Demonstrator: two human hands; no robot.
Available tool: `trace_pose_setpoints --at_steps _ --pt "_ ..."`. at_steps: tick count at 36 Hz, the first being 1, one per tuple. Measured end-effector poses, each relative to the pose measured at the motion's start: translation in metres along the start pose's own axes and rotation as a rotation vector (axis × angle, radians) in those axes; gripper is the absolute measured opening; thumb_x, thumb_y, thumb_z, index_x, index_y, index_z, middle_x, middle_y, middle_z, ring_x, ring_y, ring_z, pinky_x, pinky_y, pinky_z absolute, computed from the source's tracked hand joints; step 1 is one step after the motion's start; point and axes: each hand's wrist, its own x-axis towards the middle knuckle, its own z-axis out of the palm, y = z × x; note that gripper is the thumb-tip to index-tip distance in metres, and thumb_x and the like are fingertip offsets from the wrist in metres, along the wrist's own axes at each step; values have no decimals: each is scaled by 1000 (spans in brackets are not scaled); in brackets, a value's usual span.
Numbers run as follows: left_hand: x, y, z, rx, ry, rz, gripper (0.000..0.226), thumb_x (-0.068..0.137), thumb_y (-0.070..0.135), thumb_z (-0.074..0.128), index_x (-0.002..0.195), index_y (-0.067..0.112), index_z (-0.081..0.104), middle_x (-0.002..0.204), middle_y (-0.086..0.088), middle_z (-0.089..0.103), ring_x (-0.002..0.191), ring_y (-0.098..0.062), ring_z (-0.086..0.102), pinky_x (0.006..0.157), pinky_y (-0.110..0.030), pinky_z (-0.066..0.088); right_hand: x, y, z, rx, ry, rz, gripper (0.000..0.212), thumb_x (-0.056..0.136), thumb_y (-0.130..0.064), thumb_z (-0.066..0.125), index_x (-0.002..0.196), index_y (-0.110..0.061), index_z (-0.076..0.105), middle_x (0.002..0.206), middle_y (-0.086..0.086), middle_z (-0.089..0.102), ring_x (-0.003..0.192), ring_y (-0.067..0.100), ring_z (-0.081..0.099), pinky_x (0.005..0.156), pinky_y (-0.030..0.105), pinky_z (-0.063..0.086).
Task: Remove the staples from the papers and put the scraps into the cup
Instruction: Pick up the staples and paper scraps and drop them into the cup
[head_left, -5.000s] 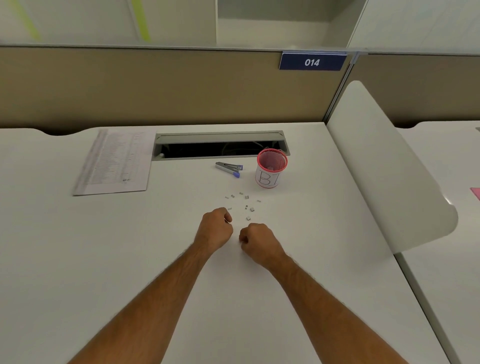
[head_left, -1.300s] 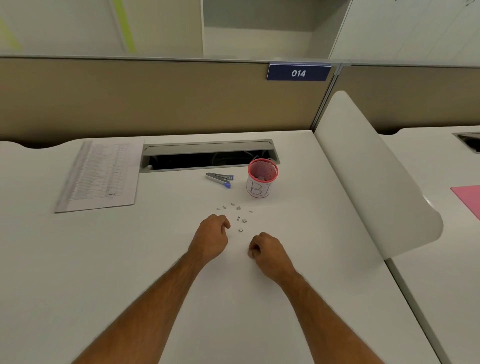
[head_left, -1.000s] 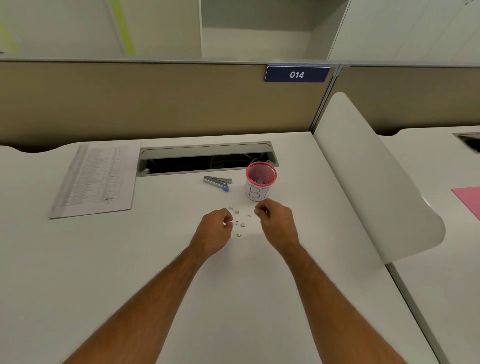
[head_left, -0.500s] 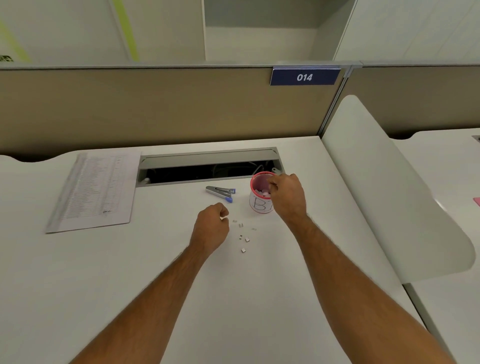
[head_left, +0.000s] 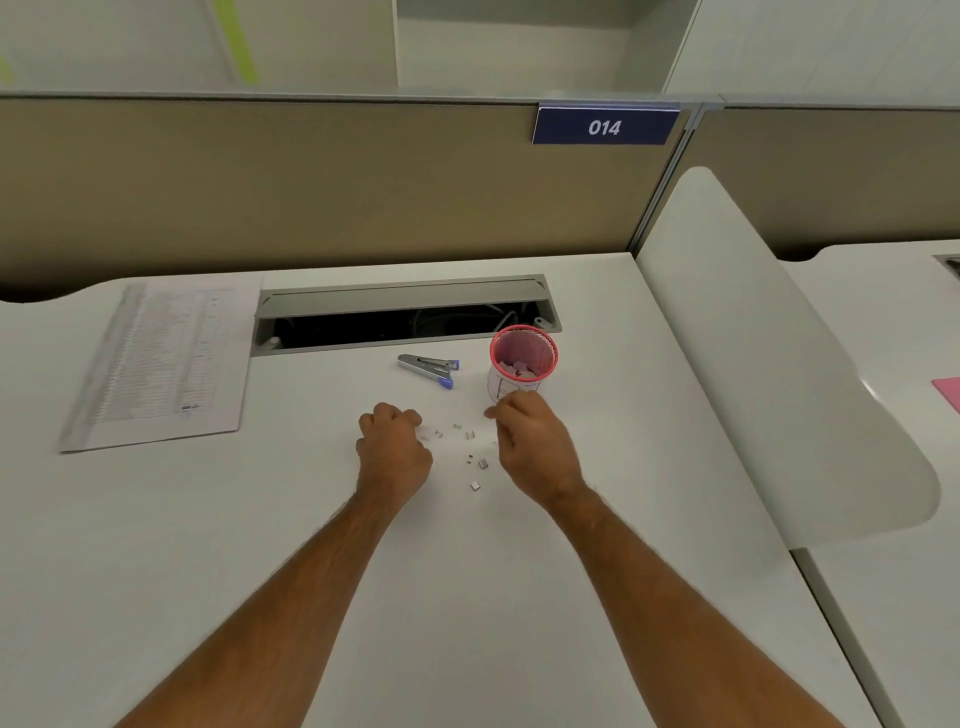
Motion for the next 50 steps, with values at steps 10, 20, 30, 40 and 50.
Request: trace_pose_setpoints --at_steps 10,20,30,40,50 --pt "-5 -7 3 -147 -90 74 42 92 -5 57 132 5 63 135 -12 55 126 -26 53 106 -28 42 -15 6 27 -3 -290 340 30 97 -9 51 125 -5 63 123 10 56 117 24 48 96 30 46" --pt "-22 4 18 -163 -127 97 43 95 -1 58 137 7 58 140 -9 54 131 -23 53 112 -28 39 -13 -14 40 66 -359 349 36 97 -5 54 133 -7 60 123 11 57 114 23 50 97 27 44" --pt "-39 11 23 -232 -187 181 39 93 -4 56 129 9 62 128 -10 62 118 -25 60 102 -26 46 -23 -22 39 121 -375 293 40 88 7 53 121 -10 68 113 10 61 106 23 54 90 27 45" --pt "-39 2 3 -305 -23 122 41 93 -10 49 128 8 61 125 -8 65 113 -20 62 100 -26 48 -35 -16 36 132 -358 484 51 90 -16 66 139 -13 54 128 5 53 116 21 55 102 32 49" --pt "-44 3 4 -242 -127 -22 40 91 -4 57 129 5 56 123 -12 63 112 -24 62 97 -29 51 -28 -27 49 120 -351 411 28 88 1 59 114 -7 66 111 8 55 96 21 57 78 17 39"
